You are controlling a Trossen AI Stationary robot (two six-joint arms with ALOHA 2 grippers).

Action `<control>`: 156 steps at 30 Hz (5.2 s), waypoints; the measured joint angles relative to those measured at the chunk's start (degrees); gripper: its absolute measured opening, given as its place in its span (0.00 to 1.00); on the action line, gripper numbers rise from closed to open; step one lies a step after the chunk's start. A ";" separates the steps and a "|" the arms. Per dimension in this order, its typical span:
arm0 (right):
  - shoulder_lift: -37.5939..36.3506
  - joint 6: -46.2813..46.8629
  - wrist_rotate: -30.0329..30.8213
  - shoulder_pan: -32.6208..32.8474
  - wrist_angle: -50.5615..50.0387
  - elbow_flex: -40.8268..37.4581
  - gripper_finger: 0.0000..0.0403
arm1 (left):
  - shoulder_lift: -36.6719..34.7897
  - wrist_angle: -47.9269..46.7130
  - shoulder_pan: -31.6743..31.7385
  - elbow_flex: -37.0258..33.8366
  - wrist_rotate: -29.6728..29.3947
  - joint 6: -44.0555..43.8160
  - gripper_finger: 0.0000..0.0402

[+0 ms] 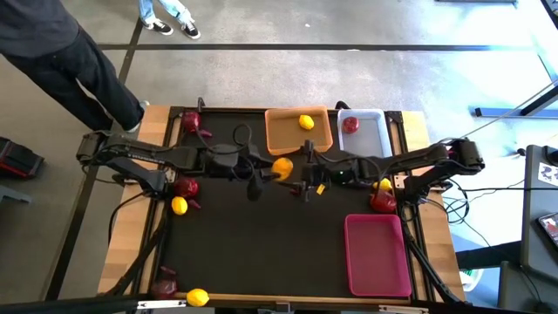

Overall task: Sort produce into baskets
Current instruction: Put the yellow lemon into the orange bin, then put the red apple into the white bin

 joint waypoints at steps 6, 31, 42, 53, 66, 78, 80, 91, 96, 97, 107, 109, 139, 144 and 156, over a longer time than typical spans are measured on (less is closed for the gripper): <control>0.55 -0.98 0.31 0.00 1.35 -0.02 0.92 | -0.02 0.25 -0.65 0.02 -0.02 0.14 0.43; 0.49 -2.04 -0.45 -0.04 2.47 -0.02 0.48 | -0.41 -1.31 1.79 -0.02 2.64 0.55 0.63; 0.01 -5.12 19.39 -1.57 -0.80 0.02 0.49 | -9.85 -31.13 3.63 0.00 -11.75 -3.55 0.68; 0.34 2.60 13.43 -17.56 -10.32 0.02 0.50 | -9.99 -38.56 3.20 -2.49 -18.79 -11.26 0.68; 6.75 21.62 -4.10 -33.50 -14.65 0.02 0.50 | -9.97 -36.33 3.20 -3.65 -18.79 -11.05 0.68; 13.51 29.83 -8.46 -37.35 -16.95 0.02 0.50 | -9.97 -36.14 3.20 -3.65 -18.79 -10.79 0.68; 14.61 29.84 -8.46 -37.35 -16.97 0.02 0.50 | -9.97 -36.10 3.20 -3.65 -18.79 -10.77 0.68; 16.38 29.58 -7.82 -37.22 -16.76 0.02 0.50 | -9.97 -36.12 3.20 -3.65 -18.79 -10.52 0.68; 16.38 29.18 -7.82 -37.20 -17.26 0.02 0.56 | -9.97 -36.15 3.20 -3.67 -18.79 -10.32 0.68; 16.38 29.17 -7.85 -37.18 -17.32 0.02 0.59 | -9.97 -36.15 3.20 -3.67 -18.79 -10.14 0.68; 11.69 27.35 -6.71 -36.43 -17.43 -0.02 0.84 | -9.97 -36.41 3.20 -3.67 -18.77 -7.70 0.68; 8.82 26.71 -6.67 -35.60 -17.46 -0.02 0.84 | -9.97 -36.41 3.18 -3.68 -18.77 -7.31 0.68; -9.61 20.38 -6.81 -4.94 -37.35 0.04 0.82 | -7.72 -53.08 -4.19 -1.81 -1.98 -14.60 0.68; -9.63 20.41 -6.73 -4.87 -37.29 0.04 0.82 | -5.77 -55.05 -4.19 1.14 -1.33 -7.81 0.68; -9.62 20.35 -6.60 -4.87 -37.82 0.03 0.82 | -6.08 -52.03 -3.71 1.46 -1.59 0.79 0.71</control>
